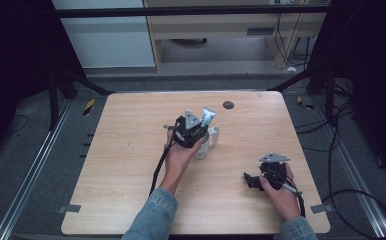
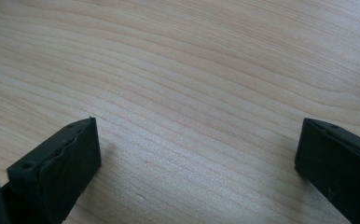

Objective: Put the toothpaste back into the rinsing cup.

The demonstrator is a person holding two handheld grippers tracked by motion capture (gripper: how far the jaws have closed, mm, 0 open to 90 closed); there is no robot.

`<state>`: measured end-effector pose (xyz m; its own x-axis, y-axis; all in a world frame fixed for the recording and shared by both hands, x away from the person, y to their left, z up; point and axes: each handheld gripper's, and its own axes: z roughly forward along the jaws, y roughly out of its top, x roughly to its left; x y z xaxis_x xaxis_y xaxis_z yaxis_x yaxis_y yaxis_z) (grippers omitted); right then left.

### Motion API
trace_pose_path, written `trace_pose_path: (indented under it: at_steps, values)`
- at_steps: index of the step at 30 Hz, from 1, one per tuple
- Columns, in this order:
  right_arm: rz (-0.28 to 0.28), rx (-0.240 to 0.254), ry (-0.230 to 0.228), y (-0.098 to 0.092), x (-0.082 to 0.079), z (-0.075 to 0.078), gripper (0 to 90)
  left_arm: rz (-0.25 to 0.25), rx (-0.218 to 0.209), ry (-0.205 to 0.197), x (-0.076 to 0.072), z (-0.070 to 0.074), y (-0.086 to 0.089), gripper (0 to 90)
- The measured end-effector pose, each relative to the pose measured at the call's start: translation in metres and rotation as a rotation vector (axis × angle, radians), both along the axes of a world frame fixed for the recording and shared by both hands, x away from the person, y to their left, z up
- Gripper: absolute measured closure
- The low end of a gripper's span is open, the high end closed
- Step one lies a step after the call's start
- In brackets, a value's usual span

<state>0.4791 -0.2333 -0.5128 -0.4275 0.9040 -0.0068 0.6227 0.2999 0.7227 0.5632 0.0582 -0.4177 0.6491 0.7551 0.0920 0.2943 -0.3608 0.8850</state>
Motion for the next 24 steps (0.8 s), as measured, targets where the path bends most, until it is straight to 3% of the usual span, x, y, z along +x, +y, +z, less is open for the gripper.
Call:
trace_pose_path:
  at_steps: [24]
  values:
    - [0.000,0.000,0.000,0.0000,0.0000,0.0000,0.4,0.004,0.003,-0.014,-0.0049,0.0023,0.0023,59.2]
